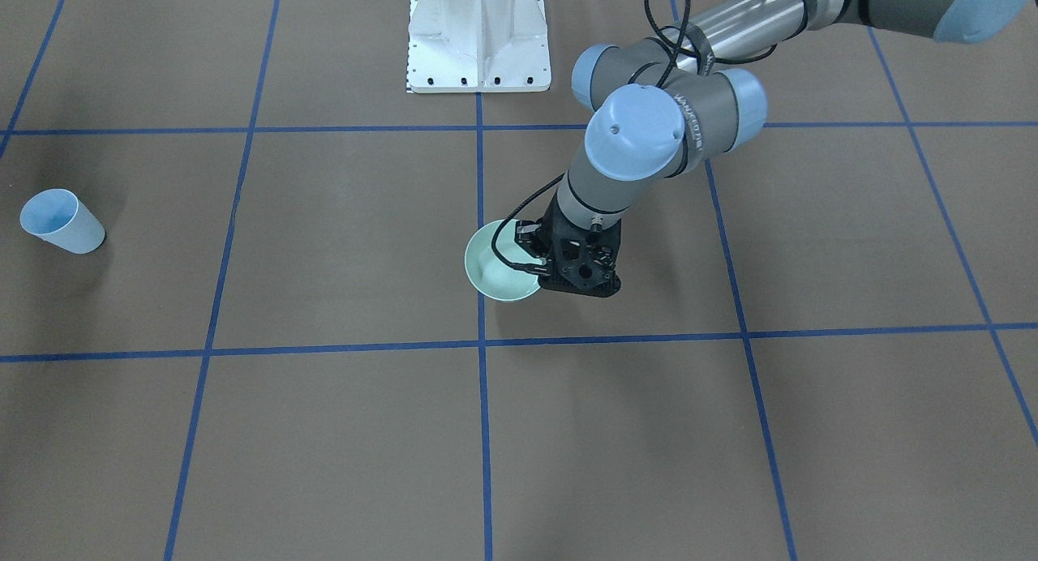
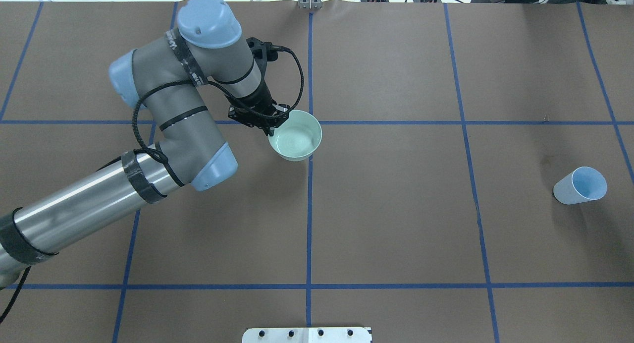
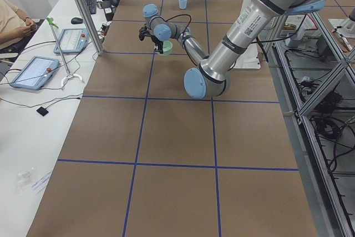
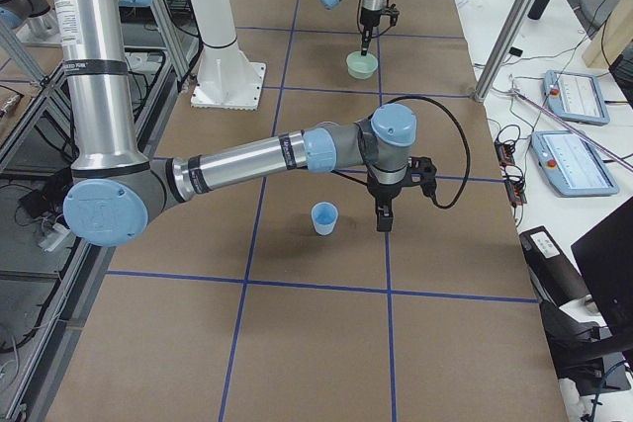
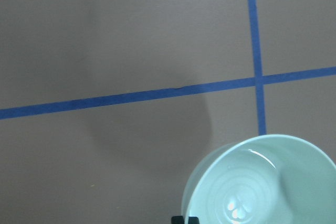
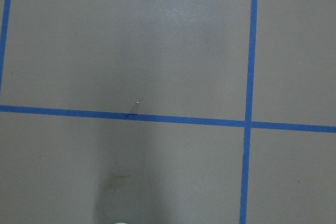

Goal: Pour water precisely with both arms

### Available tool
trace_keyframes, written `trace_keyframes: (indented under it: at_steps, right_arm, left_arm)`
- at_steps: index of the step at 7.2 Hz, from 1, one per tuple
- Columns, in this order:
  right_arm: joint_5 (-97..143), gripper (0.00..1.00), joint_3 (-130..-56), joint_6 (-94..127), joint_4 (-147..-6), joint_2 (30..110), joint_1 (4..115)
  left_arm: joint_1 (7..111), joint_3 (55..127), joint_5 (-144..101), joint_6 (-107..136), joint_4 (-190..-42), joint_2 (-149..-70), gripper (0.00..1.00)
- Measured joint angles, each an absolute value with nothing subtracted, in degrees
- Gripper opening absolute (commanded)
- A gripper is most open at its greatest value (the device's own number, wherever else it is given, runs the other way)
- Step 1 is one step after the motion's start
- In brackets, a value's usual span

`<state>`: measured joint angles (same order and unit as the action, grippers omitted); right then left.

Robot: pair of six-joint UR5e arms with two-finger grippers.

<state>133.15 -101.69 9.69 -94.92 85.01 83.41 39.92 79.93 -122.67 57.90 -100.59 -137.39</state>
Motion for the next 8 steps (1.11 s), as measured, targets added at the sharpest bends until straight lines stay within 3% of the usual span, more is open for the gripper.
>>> trace_keyframes:
  at_steps: [1,2,4,5,6,8]
  right_arm:
    - [133.15,1.00,-101.74,9.68,-94.92,84.92,83.41]
    - [133.15,1.00,-101.83,9.67,-94.92,84.91,83.41]
    - [133.15,1.00,-101.95,9.79,-94.92,84.90,83.41]
    - [133.15,1.00,-101.99,10.11,-94.91,84.90,83.41]
    - [133.15,1.00,-102.04,10.40,-94.87,84.90,83.41]
    - [133.10,1.00,-102.11,10.55,-94.84,84.90,83.38]
  left_arm:
    - [38.52,76.11,-120.45,59.96,-105.83,-138.55,0.00]
    - [37.80,73.84,-119.39,60.68,-109.10,-138.96,0.11]
    - [37.08,72.46,-118.70,60.93,-110.95,-139.05,0.61]
    - [36.90,72.41,-118.22,60.99,-111.11,-139.05,0.93]
    - [36.73,72.56,-117.46,61.00,-111.12,-139.05,0.99]
    - [37.57,75.54,-116.93,60.90,-108.80,-138.87,0.99]
